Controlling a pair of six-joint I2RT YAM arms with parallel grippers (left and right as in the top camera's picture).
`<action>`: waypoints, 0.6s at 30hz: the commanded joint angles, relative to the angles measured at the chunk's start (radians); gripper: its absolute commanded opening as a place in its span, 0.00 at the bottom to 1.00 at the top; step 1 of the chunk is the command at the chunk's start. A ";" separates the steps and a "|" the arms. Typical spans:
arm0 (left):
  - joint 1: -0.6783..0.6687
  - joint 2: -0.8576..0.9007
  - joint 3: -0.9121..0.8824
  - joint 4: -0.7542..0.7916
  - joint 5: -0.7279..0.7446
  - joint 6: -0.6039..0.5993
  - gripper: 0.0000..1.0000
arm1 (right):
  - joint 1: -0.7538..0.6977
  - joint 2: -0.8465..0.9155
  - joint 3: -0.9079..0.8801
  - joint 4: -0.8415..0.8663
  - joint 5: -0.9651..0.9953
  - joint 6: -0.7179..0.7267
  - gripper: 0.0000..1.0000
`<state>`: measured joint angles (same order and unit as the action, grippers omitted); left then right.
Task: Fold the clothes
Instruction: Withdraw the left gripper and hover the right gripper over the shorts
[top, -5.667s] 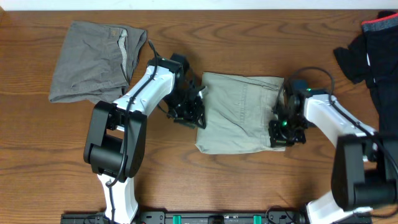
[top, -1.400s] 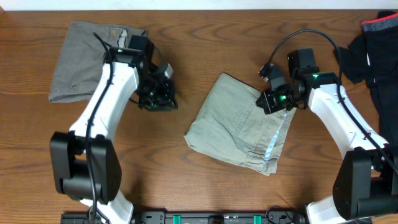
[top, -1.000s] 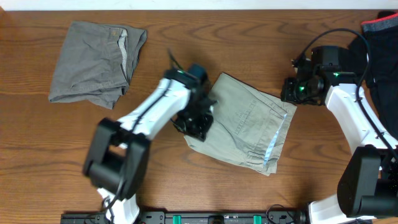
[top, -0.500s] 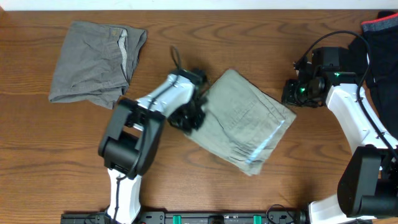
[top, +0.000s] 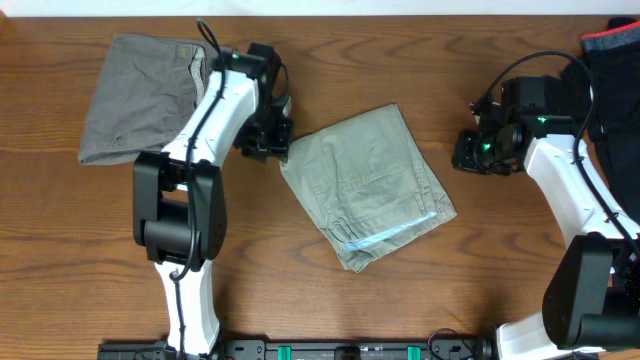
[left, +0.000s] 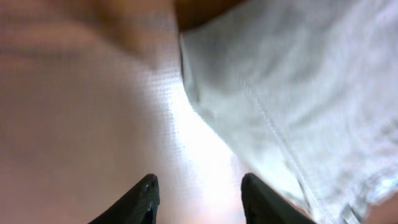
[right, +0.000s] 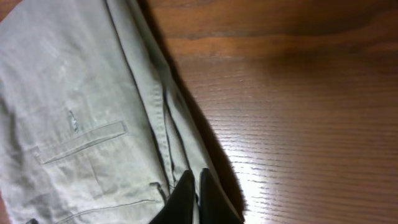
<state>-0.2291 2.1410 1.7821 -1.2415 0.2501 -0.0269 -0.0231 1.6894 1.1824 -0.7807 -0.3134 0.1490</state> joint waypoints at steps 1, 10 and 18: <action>0.034 -0.002 0.016 -0.084 0.088 -0.078 0.49 | -0.002 0.001 0.001 0.002 -0.103 -0.112 0.14; 0.049 -0.002 -0.163 -0.084 0.289 -0.164 0.55 | 0.034 0.009 0.000 0.011 -0.136 -0.199 0.20; 0.077 -0.016 -0.312 0.015 0.289 -0.237 0.55 | 0.095 0.044 -0.001 0.010 -0.140 -0.238 0.21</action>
<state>-0.1749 2.1403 1.4899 -1.2297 0.5186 -0.2260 0.0475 1.7081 1.1824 -0.7719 -0.4316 -0.0544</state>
